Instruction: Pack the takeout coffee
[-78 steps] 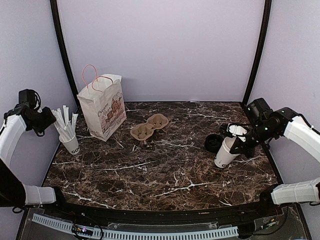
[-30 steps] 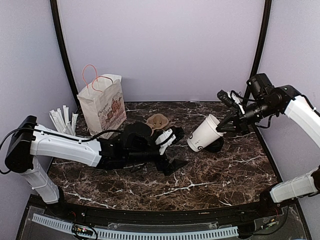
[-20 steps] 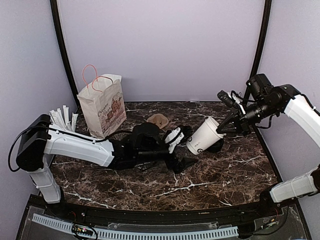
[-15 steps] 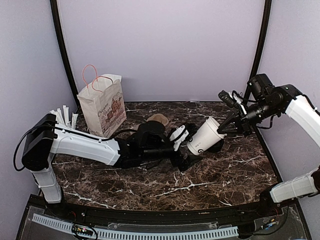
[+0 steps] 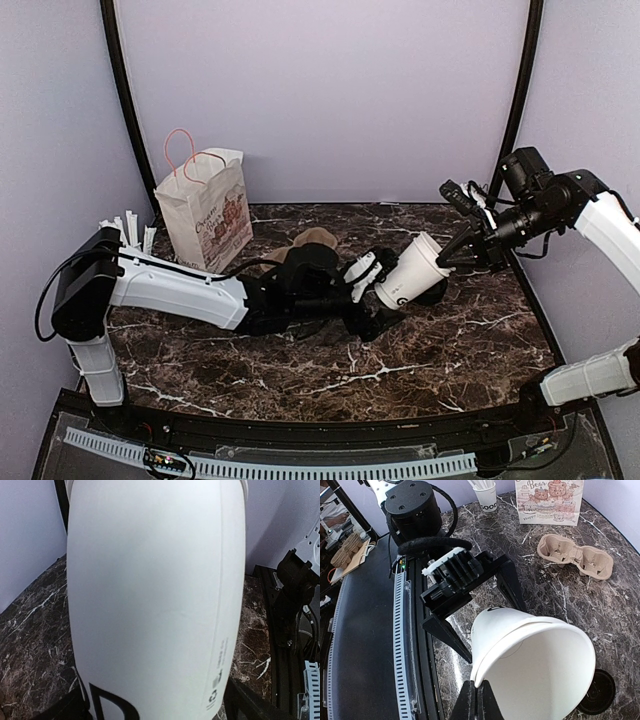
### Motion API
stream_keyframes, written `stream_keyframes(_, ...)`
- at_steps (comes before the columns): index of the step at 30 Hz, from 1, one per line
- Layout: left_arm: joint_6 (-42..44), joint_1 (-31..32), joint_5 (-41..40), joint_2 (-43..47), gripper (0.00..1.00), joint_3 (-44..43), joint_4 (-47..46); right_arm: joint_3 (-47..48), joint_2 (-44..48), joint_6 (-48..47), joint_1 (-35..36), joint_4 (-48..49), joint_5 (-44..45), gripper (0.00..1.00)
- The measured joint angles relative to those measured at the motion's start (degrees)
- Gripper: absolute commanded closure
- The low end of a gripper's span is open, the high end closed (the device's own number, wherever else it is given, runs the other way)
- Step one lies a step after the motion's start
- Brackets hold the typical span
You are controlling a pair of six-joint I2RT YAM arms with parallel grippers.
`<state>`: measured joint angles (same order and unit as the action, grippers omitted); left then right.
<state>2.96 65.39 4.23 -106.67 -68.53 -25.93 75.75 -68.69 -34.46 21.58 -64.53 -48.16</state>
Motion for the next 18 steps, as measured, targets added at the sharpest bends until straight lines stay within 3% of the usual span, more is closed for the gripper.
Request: stream_keyframes(18,-3.4,-2.1,2.9,-1.6,0.20,-2.7,2.9,0.0,0.0,-0.2,0.0,0.2,0.3,1.00)
